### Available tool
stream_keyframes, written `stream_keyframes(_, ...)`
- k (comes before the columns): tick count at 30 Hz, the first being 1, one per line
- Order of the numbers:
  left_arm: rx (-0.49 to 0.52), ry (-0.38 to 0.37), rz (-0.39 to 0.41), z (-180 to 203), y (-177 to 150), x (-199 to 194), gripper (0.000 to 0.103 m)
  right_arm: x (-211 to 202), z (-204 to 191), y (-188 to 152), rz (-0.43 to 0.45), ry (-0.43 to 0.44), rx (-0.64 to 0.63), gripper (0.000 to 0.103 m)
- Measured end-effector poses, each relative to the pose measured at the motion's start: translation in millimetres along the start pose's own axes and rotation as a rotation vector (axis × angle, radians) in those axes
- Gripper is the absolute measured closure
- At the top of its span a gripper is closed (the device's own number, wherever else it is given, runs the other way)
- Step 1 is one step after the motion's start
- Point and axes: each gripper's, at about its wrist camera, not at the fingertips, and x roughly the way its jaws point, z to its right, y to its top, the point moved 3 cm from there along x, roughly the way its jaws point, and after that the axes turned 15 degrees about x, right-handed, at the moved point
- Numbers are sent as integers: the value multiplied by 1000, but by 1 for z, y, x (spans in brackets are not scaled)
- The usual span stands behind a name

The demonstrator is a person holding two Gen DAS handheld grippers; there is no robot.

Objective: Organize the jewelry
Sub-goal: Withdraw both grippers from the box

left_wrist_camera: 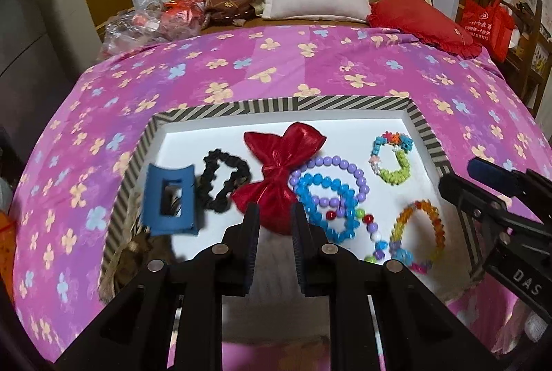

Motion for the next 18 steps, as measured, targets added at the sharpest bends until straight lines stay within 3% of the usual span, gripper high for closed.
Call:
stream_keyframes(10, -61, 15, 52, -6, -40, -44, 74, -54, -19, -43, 51, 5, -9, 38)
stream_keyframes(15, -43, 50, 106, -3, -59, -74, 74, -76, -29, -63, 73, 21, 26, 33)
stream_keyframes(18, -32, 47, 126, 1, -69, -89, 68, -85, -33, -74, 79, 27, 43, 32)
